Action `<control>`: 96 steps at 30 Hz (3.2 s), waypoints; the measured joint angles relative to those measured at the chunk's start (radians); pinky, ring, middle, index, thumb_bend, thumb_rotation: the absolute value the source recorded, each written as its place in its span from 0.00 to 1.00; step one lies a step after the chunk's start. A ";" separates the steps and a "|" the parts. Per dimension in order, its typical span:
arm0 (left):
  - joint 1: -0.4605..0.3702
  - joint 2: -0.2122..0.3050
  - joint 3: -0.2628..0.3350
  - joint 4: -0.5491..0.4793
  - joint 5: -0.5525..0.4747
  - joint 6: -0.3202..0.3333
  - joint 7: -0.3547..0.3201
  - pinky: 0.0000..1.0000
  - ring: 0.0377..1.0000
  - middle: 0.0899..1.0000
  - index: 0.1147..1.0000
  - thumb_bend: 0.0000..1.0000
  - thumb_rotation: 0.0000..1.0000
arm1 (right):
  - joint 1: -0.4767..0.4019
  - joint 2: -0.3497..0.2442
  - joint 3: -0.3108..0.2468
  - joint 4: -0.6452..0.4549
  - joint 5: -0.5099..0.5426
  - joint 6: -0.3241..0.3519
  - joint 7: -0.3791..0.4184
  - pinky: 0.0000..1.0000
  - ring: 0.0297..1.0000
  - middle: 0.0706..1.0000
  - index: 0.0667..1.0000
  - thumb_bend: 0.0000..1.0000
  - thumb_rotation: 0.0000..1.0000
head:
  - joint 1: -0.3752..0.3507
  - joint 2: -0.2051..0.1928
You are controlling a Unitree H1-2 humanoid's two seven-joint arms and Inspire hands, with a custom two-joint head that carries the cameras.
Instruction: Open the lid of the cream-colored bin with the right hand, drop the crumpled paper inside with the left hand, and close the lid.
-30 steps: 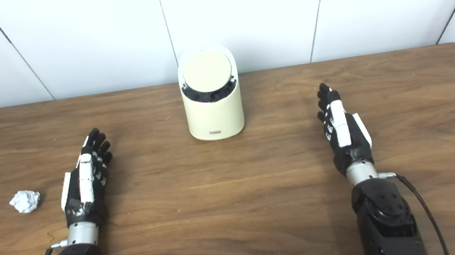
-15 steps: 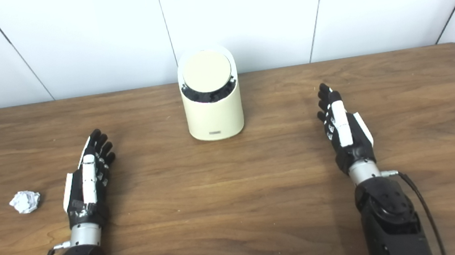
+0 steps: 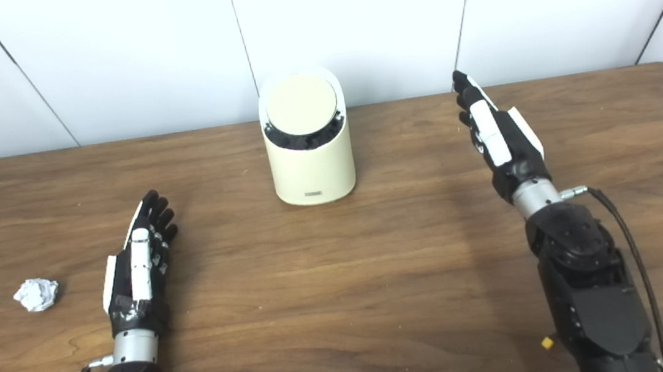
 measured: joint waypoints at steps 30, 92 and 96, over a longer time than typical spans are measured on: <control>0.006 -0.017 -0.012 -0.010 0.004 0.003 0.021 0.97 0.95 0.94 0.96 0.41 0.86 | -0.312 -0.027 0.256 0.019 -0.351 0.142 0.078 0.85 0.93 0.96 0.96 0.66 0.88 | 0.011 0.005; 0.012 -0.030 -0.027 -0.021 0.004 0.007 0.027 0.96 0.94 0.94 0.94 0.43 0.84 | -0.474 0.012 0.395 0.333 -0.596 0.007 0.102 0.83 0.93 0.94 0.95 0.83 0.49 | 0.020 0.032; 0.012 -0.032 -0.031 -0.022 0.007 0.009 0.029 0.96 0.94 0.94 0.94 0.43 0.84 | -0.471 0.010 0.395 0.338 -0.598 0.001 0.102 0.84 0.93 0.93 0.94 0.83 0.48 | 0.021 0.032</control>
